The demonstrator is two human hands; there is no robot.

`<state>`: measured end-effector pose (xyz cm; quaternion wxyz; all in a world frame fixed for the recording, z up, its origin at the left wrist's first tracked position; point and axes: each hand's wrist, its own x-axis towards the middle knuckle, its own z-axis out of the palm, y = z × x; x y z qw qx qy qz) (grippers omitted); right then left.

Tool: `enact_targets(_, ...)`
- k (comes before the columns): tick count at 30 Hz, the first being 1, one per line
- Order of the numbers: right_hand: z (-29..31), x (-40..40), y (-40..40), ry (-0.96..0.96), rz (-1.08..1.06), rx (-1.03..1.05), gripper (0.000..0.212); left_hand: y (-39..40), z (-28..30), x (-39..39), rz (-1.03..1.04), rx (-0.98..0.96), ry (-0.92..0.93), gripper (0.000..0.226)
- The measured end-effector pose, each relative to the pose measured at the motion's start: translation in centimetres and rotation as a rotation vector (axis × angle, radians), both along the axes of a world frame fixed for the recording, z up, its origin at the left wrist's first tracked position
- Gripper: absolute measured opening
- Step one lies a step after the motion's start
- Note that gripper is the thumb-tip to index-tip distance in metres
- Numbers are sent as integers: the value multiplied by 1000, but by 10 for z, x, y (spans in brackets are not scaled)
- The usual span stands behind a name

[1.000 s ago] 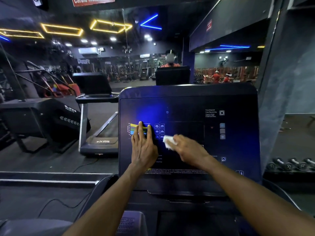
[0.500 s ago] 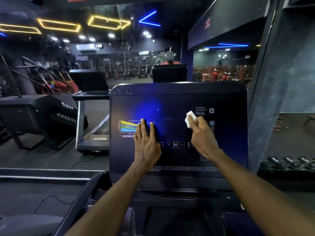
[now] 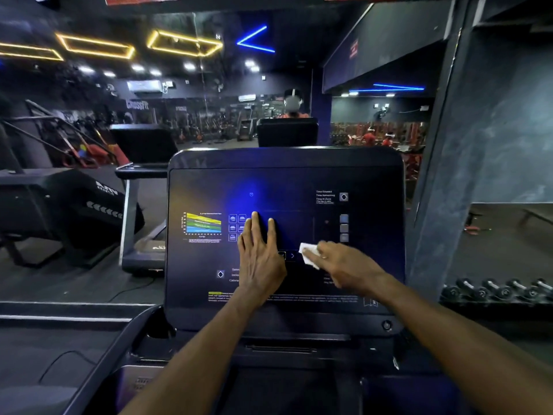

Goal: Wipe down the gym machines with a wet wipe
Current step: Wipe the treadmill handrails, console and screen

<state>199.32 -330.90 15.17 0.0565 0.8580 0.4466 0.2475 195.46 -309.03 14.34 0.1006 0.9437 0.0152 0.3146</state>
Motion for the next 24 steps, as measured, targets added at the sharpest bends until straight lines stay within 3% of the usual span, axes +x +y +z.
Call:
enact_targets(4, 28, 22, -15, -39, -292, 483, 68, -8, 0, 1, -24, 14, 0, 81)
enact_targets(5, 26, 20, -17, -33, -341, 524, 66, -12, 0, 0, -28, 12, -1, 82)
enact_targets(8, -2, 0, -19, 11, -170, 274, 73, -21, 3, 2, -20, 13, -14, 80)
enact_targets(11, -3, 4, -37, -89, -14, 26, 71, -30, 4, 4, -24, 29, -25, 76)
enact_targets(15, 18, 17, -56, -21, -354, 397, 56, -46, 4, 9, -67, 79, -42, 72)
enact_targets(17, 3, 6, -56, -88, -265, 258, 62, -57, 6, 11, -80, 85, -41, 72)
enact_targets(20, -18, -14, -69, -29, -73, 65, 74, -76, 8, 15, -127, 106, -31, 72)
enact_targets(22, -10, -4, -80, -65, -124, 104, 73, -83, 7, 16, -151, 137, -32, 73)
enact_targets(24, 2, 6, -94, -91, -268, 309, 68, -90, 6, 18, -162, 167, -26, 73)
